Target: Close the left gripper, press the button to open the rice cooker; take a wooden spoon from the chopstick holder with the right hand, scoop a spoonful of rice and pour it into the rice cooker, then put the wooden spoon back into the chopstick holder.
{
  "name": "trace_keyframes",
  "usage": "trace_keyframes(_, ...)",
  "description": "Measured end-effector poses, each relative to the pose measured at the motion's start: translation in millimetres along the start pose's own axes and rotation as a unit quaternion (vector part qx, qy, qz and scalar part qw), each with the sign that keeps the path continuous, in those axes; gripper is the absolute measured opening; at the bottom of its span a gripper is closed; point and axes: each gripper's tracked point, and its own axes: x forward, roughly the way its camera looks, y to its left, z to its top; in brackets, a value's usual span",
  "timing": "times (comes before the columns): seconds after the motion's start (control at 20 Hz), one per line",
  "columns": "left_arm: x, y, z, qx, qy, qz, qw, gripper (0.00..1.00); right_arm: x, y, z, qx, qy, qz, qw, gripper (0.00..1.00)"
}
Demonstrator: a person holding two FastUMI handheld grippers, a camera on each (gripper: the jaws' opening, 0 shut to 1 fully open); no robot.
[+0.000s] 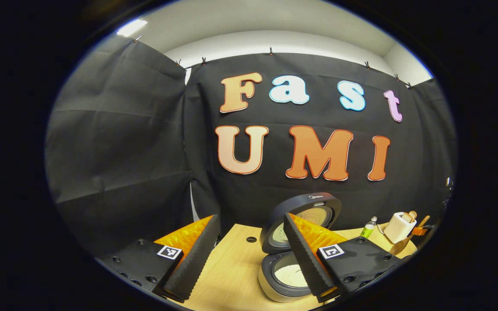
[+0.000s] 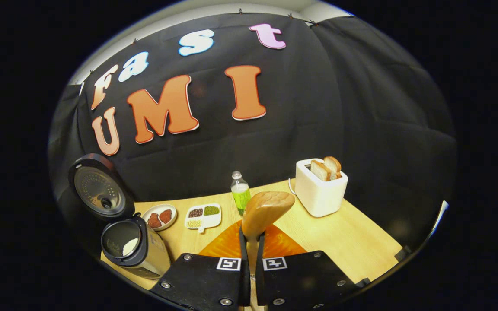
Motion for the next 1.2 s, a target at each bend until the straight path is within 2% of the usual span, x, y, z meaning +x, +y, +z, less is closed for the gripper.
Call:
trace_keyframes(0.3, -7.0, -8.5, -1.9, 0.004, 0.002, 0.022, 1.000, 0.97, 35.4, -9.4, -47.9, 0.007, 0.047, 0.013, 0.999, 0.06)
trace_keyframes(0.45, -9.9, -8.1, -3.2, 0.000, 0.001, 0.030, 1.000, 0.99, 50.8, -8.7, -64.6, 0.021, 0.065, 0.024, 0.997, 0.08)
trace_keyframes(0.55, -10.3, -4.7, -4.4, 0.005, 0.007, 0.040, 0.999, 1.00, 53.2, -10.8, -73.4, 0.031, 0.080, 0.023, 0.996, 0.13)
trace_keyframes(0.65, -8.8, -4.8, -4.3, 0.011, 0.010, 0.046, 0.999, 0.97, 51.1, -16.5, -62.9, 0.036, 0.065, 0.016, 0.997, 0.19)
trace_keyframes(0.7, -8.0, -6.8, -3.1, 0.012, 0.010, 0.047, 0.999, 0.99, 46.5, -21.5, -58.1, 0.035, 0.062, 0.012, 0.997, 0.21)
trace_keyframes(0.75, -5.7, -10.6, -2.6, 0.012, 0.011, 0.045, 0.999, 1.00, 41.9, -27.3, -53.9, 0.032, 0.061, 0.007, 0.998, 0.30)
trace_keyframes(0.8, -3.0, -15.3, -2.2, 0.011, 0.011, 0.041, 0.999, 0.97, 38.4, -33.6, -49.3, 0.027, 0.059, 0.001, 0.998, 0.34)
trace_keyframes(0.85, 1.2, -21.2, -3.0, 0.009, 0.011, 0.036, 0.999, 1.00, 33.6, -42.8, -43.7, 0.021, 0.057, -0.008, 0.998, 0.42)
trace_keyframes(0.9, 3.8, -26.2, -2.8, 0.008, 0.011, 0.033, 0.999, 0.99, 28.8, -52.0, -37.2, 0.017, 0.053, -0.016, 0.998, 0.39)
trace_keyframes(0.95, 8.0, -34.0, -4.1, 0.008, 0.013, 0.027, 1.000, 0.99, 23.2, -60.9, -30.2, 0.015, 0.049, -0.024, 0.998, 0.53)
trace_keyframes(1.0, 12.2, -41.1, -4.9, 0.007, 0.013, 0.022, 1.000, 0.97, 16.4, -69.5, -21.2, 0.013, 0.043, -0.031, 0.999, 0.49)
trace_keyframes(1.05, 16.4, -49.4, -4.1, 0.007, 0.013, 0.015, 1.000, 0.97, 9.3, -75.2, -11.5, 0.013, 0.034, -0.035, 0.999, 0.63)
trace_keyframes(1.1, 22.0, -57.1, -3.7, 0.009, 0.012, 0.008, 1.000, 0.99, 1.1, -80.1, 0.0, 0.012, 0.023, -0.039, 0.999, 0.61)
trace_keyframes(1.15, 27.2, -65.0, -0.8, 0.012, 0.011, 0.002, 1.000, 0.99, -5.7, -84.5, 12.5, 0.009, 0.011, -0.043, 0.999, 0.80)
trace_keyframes(1.2, 34.0, -72.2, 2.8, 0.016, 0.008, -0.002, 1.000, 0.99, -11.3, -89.7, 23.1, 0.006, -0.002, -0.046, 0.999, 0.91)
